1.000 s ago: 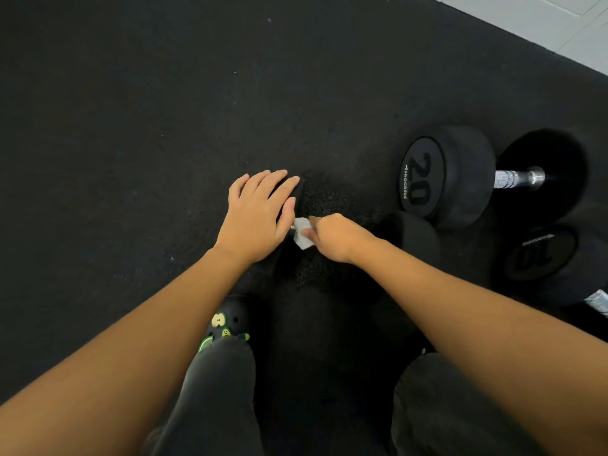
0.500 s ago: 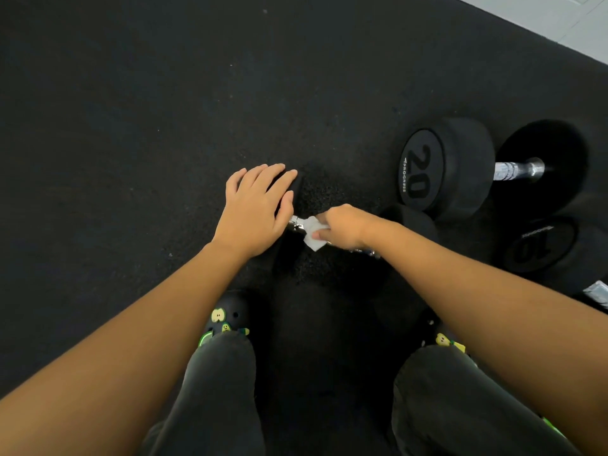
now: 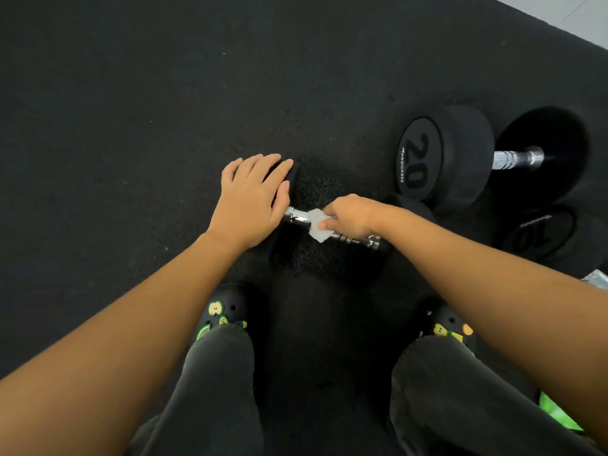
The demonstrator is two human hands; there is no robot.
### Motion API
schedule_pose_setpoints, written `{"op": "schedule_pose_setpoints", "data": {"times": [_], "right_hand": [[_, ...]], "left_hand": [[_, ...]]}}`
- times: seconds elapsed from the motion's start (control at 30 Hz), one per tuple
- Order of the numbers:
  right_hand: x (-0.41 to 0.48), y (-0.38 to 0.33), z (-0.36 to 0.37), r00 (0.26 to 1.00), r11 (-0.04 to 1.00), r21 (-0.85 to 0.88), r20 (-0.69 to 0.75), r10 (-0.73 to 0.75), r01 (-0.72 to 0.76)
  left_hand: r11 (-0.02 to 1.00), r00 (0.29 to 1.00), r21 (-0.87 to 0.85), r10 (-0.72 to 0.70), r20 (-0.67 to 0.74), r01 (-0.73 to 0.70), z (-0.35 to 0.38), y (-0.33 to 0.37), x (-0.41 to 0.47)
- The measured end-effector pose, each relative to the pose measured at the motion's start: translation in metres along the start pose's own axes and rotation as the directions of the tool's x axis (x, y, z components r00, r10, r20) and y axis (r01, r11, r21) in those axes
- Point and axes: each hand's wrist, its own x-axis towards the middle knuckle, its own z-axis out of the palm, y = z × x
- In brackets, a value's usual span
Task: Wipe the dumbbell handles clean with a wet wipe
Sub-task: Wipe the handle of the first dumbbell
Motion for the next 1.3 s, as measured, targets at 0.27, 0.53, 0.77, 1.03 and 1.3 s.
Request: {"op": "schedule_pose_setpoints", "data": {"times": [0.27, 0.53, 0.77, 1.03, 1.3], "right_hand": [[-0.008, -0.003, 0.014, 0.995, 0.994, 0.099, -0.100, -0.029, 0.039], [-0.002, 0.006, 0.012, 0.983, 0.983, 0.186, -0.180, 0.039, -0.005], [0.003, -0.004, 0.020, 0.979, 0.976, 0.206, -0.202, -0.032, 0.075], [0.001, 0.007, 0.018, 0.990, 0.989, 0.132, -0.136, -0.047, 0.065], [0.010, -0.007, 0.023, 0.964, 0.989, 0.136, -0.266, -0.017, 0.055]], "left_hand": [[1.000, 1.000, 0.018, 0.001, 0.026, -0.002, 0.000, -0.001, 0.002], [1.000, 1.000, 0.015, 0.004, 0.006, -0.004, 0.001, -0.001, 0.001], [1.000, 1.000, 0.007, -0.004, -0.008, 0.004, 0.001, 0.001, 0.003], [1.000, 1.000, 0.025, 0.011, -0.027, -0.010, 0.001, 0.000, 0.001], [0.999, 1.000, 0.032, -0.007, -0.024, 0.008, 0.004, 0.001, 0.003]]}}
